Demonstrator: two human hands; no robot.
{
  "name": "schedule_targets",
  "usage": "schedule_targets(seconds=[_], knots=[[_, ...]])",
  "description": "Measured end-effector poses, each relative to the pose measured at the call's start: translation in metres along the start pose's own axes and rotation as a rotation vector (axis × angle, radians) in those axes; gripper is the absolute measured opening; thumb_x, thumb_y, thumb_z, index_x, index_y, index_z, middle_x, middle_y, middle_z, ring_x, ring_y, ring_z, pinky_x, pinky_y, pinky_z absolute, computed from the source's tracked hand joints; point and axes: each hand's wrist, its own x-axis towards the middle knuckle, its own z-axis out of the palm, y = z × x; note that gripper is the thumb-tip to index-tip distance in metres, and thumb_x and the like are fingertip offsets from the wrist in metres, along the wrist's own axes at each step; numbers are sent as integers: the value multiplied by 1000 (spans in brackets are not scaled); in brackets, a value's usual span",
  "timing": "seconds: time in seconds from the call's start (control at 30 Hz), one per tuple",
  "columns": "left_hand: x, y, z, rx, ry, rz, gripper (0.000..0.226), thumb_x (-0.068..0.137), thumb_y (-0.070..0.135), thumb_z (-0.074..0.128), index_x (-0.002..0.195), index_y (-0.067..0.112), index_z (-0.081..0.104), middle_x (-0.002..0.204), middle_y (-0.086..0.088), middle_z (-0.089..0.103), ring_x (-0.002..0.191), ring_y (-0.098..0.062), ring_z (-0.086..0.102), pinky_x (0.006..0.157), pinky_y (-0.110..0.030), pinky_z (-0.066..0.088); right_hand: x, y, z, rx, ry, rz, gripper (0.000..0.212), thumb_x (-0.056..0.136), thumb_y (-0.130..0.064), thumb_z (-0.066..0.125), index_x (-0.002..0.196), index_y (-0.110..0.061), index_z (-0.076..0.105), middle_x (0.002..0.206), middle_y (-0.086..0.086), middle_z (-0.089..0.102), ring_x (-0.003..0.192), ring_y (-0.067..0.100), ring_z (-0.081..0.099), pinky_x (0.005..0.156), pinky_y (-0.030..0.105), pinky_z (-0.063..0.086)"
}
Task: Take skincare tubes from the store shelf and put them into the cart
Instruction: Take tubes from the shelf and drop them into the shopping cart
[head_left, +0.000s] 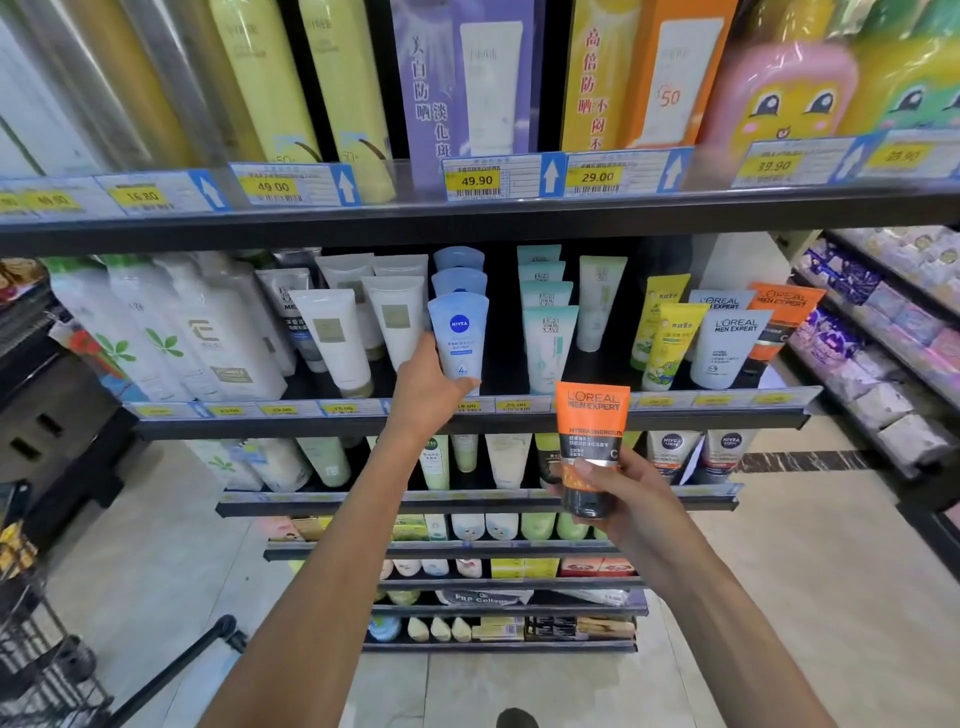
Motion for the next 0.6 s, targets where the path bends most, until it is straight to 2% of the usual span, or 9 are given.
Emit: schedule_targets(seconds=[0.1,0.23,0.3,0.4,0.5,0.6], knots=[[-1,1,0,23,-8,-9,60,82,19,84,131,19,48,128,-3,64,114,-20,64,82,-31,56,-3,3,-2,-4,8,-10,49,83,-18,74,130,-10,62,118,21,73,104,39,73,78,39,54],[-6,0,-1,59,-7,-11,60,84,19,82,131,16,46,129,-5,64,116,-22,64,82,-30,54,-9,7,-7,5,21,-10,49,85,-17,73,132,-11,61,117,18,74,106,39,73,96,51,51],[-11,-1,-1,39,17,-1,58,86,18,81,131,14,45,131,-6,64,117,-21,64,85,-30,54,-13,8,-10,18,32,-5,50,83,-18,74,131,-12,61,117,18,74,107,40,72,100,53,50],[-27,-4,-3,64,115,32,54,88,20,79,130,12,46,130,-7,62,118,-20,62,96,-38,55,-19,10,-17,33,55,-8,52,82,-18,75,131,-11,61,117,19,74,108,42,71,101,54,50],[-52,-7,2,198,216,144,42,93,21,73,126,11,49,125,-5,57,114,-21,58,95,-40,52,-24,9,-28,57,79,-27,51,81,-16,76,129,-11,62,117,21,74,110,45,69,100,53,50],[-72,3,26,312,145,363,30,96,19,66,123,9,57,119,-6,59,111,-25,57,93,-41,51,-30,3,-41,88,107,-49,50,84,-13,74,131,-10,60,117,23,73,105,45,70,99,52,51]])
